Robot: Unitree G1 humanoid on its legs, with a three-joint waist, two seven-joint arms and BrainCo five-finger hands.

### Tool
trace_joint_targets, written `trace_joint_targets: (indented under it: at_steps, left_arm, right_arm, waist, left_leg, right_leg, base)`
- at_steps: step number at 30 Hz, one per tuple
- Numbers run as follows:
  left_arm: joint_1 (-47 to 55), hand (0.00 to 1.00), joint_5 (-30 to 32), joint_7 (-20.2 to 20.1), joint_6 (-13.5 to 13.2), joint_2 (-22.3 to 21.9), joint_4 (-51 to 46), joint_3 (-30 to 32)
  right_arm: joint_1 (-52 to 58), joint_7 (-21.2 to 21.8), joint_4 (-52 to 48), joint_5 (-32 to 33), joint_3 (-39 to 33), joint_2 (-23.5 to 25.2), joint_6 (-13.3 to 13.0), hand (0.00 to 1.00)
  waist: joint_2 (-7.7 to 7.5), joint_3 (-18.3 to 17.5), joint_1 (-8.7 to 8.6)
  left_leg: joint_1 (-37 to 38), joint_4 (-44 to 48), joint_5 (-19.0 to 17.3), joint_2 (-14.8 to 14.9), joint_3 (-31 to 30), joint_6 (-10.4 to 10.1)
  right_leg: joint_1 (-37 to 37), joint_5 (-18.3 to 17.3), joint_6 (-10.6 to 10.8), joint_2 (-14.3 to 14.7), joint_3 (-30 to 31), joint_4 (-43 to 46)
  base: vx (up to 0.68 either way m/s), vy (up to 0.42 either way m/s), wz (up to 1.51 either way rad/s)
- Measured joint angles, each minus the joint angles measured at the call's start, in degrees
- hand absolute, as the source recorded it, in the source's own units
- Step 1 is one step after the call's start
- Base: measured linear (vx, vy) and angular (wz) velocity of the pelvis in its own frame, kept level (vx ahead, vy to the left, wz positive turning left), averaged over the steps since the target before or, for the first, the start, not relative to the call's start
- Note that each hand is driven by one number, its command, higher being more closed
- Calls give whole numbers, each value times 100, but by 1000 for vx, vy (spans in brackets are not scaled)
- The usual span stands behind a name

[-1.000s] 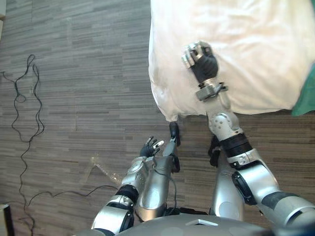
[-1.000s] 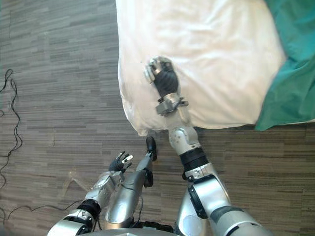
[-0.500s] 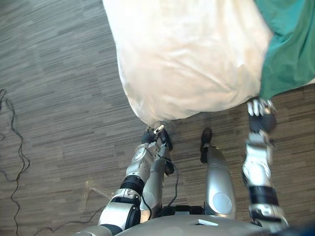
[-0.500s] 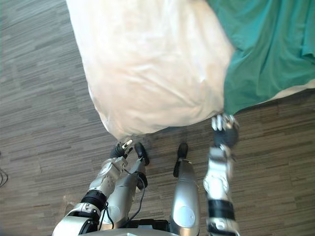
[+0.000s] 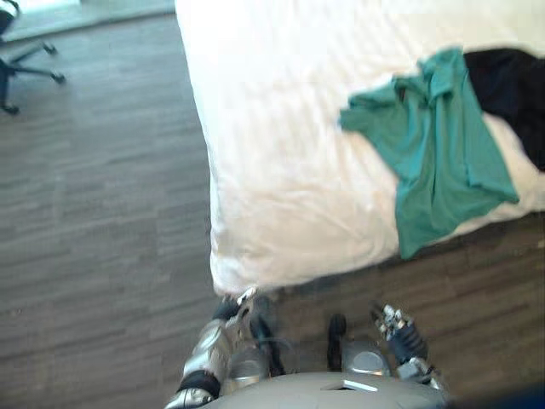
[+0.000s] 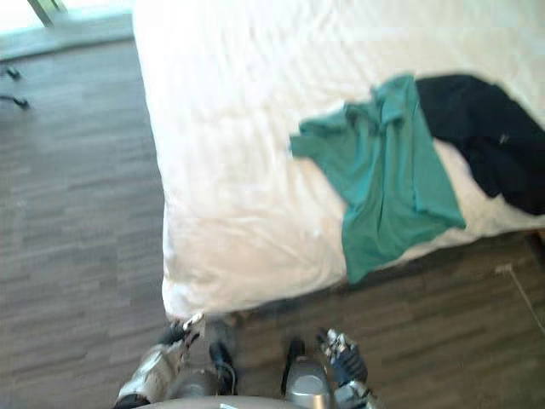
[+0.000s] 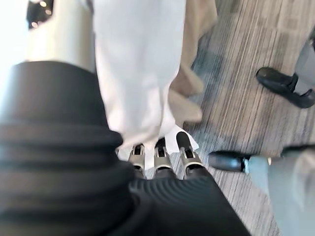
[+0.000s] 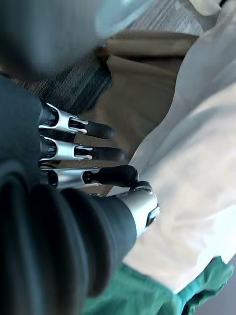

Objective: Tidy the bed and pick cloth on bed and put in laundry

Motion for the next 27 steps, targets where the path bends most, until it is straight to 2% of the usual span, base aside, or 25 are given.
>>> trace_joint_targets:
  at_steps: [3, 6, 10, 16, 17, 18, 19, 20, 21, 22, 23, 25, 27]
  left_arm:
    - [149, 0, 128, 9, -70, 30, 201, 138]
    - [323, 0, 268, 51, -98, 22, 456, 360]
    - [343, 0, 494, 82, -158, 3, 544, 547]
    - [347, 0, 647, 125, -272, -15, 555, 617]
    - [348, 0, 694, 119, -338, -6, 555, 716]
    - [348, 0, 689, 102, -367, -4, 543, 803]
    - [373, 0, 727, -24, -451, -28, 530, 1006]
    - [404, 0, 827, -215, -471, -9, 505, 1080]
    - [406, 0, 864, -293, -473, -12, 501, 1081]
    - [415, 0, 1006, -471, -470, -56, 457, 1073]
    - [482, 0, 1094, -544, -487, -155, 341, 1027]
    - [532, 0, 1143, -578, -523, -213, 342, 851]
    - [501, 0, 1200, -634, -437, -91, 364, 594]
  right_arm:
    - [-90, -216, 256, -548, -71, -10, -92, 0]
    - [-95, -395, 577, -861, -187, -71, -84, 0]
    - [-102, -507, 709, -976, -284, -120, -79, 0]
    - [-146, -671, 713, -1215, -271, -129, -85, 0]
    - [-220, -734, 728, -1261, -253, -127, -85, 0]
    - [-263, -765, 756, -1309, -230, -128, -94, 0]
    - [-361, -912, 839, -1456, -121, -130, -145, 0]
    - [-470, -1028, 806, -1580, 17, -139, -266, 0]
    - [-520, -1072, 804, -1609, 87, -156, -314, 0]
    - [-545, -1116, 752, -1642, 253, -263, -381, 0]
    - [-544, -1160, 741, -1643, 406, -348, -424, 0]
    - [-523, -1247, 688, -1627, 418, -430, -473, 0]
    - [-491, -1358, 671, -1573, 433, -408, -536, 0]
  waist:
    - [-48, -195, 30]
    - [1, -274, 38]
    - [62, -330, 103]
    - [29, -386, 170]
    - [0, -372, 201]
    - [-21, -359, 243]
    - [-81, -355, 370]
    - [-60, -339, 410]
    - [-17, -319, 431]
    - [62, -303, 489]
    - [213, -305, 508]
    - [384, -362, 463]
    - [336, -401, 358]
  left_leg:
    - [143, -1, -54, 16, 14, 9]
    - [348, -7, -73, 41, 46, 4]
    - [417, -18, -89, 122, 188, 10]
    - [428, 13, -140, 171, 355, -60]
    - [405, 233, -237, 177, 353, -105]
    - [388, 466, -289, 219, 295, -51]
    - [254, 1135, -488, 352, -54, 34]
    - [-34, 2082, -782, 540, -481, 151]
    - [-197, 2587, -900, 639, -660, 209]
    - [-582, 3628, -1000, 821, -1113, 310]
    - [-794, 4248, -1056, 919, -1478, 318]
    - [-697, 4322, -1274, 972, -1674, 286]
    - [-315, 3520, -1545, 892, -1519, 166]
  right_leg:
    - [181, -80, -21, 37, -16, -109]
    - [503, -12, -110, 148, -7, -511]
    - [606, 189, -232, 289, 133, -860]
    - [586, 442, -355, 445, 534, -1174]
    - [567, 474, -370, 459, 713, -1175]
    - [569, 485, -385, 467, 830, -1173]
    - [549, 504, -450, 507, 1155, -1156]
    - [499, 498, -491, 554, 1449, -1027]
    - [457, 465, -514, 598, 1577, -923]
    - [341, 366, -536, 717, 1879, -680]
    - [308, 320, -545, 811, 2131, -565]
    - [271, 320, -545, 930, 2258, -563]
    - [47, 326, -536, 917, 2306, -577]
  base:
    - [-13, -25, -2]
    - [-93, -49, -12]
    - [-114, -35, -26]
    - [-75, -28, -29]
    - [4, 15, -50]
    - [61, -29, -104]
    - [90, -126, -134]
    - [80, -145, -140]
    - [11, -104, -133]
    - [-15, 19, -133]
    - [-7, 89, -145]
    - [9, 131, -100]
    - [-31, 133, -68]
